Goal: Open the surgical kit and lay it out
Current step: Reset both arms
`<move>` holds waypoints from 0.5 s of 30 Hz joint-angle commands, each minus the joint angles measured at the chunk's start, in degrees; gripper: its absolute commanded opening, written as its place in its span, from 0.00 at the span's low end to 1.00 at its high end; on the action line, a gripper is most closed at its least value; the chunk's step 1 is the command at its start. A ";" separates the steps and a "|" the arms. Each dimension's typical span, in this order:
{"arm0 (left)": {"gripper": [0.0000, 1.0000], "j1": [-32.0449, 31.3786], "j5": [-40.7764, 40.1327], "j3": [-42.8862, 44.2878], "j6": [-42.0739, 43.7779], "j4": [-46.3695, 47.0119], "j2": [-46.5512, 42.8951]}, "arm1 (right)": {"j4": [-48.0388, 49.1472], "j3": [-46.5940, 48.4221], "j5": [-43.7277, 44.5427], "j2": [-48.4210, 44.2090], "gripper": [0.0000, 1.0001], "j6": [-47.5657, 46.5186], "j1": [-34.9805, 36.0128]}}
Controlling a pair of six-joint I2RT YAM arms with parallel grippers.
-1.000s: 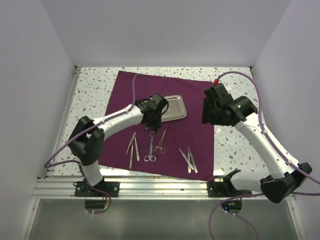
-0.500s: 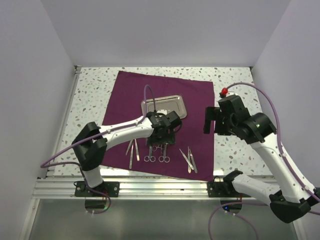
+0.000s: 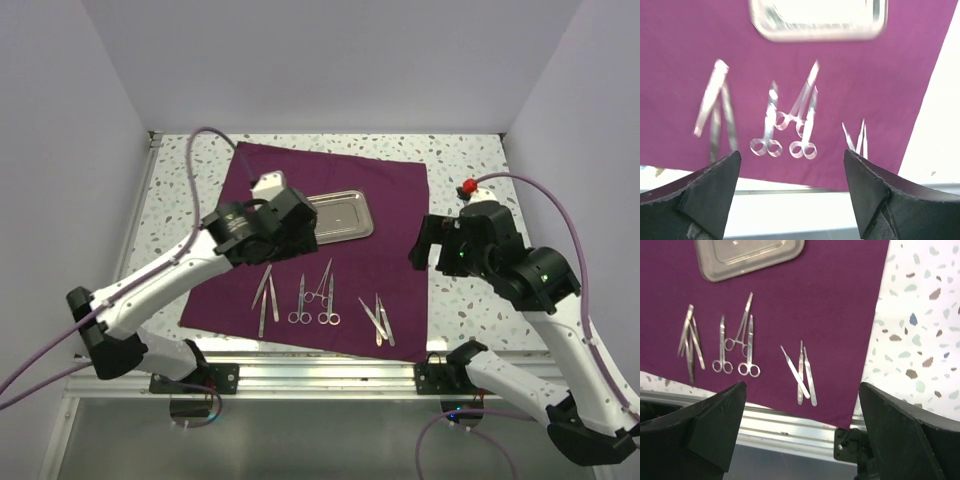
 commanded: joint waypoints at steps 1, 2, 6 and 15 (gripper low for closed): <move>0.87 5.98 -3.05 -3.31 5.85 -1.50 -5.45 | 5.37 0.98 0.44 -4.47 0.98 -0.04 -0.09; 0.87 9.39 -2.26 -3.76 9.52 -0.53 -7.37 | 5.91 0.89 0.62 -4.92 0.99 -0.13 -0.09; 0.88 15.48 -1.99 -2.98 18.77 3.42 -9.41 | 6.27 0.89 1.23 -4.57 0.98 0.84 -0.09; 0.92 28.14 0.47 -5.51 34.86 13.08 -9.68 | 8.37 -0.26 3.69 -4.04 0.98 2.51 -0.09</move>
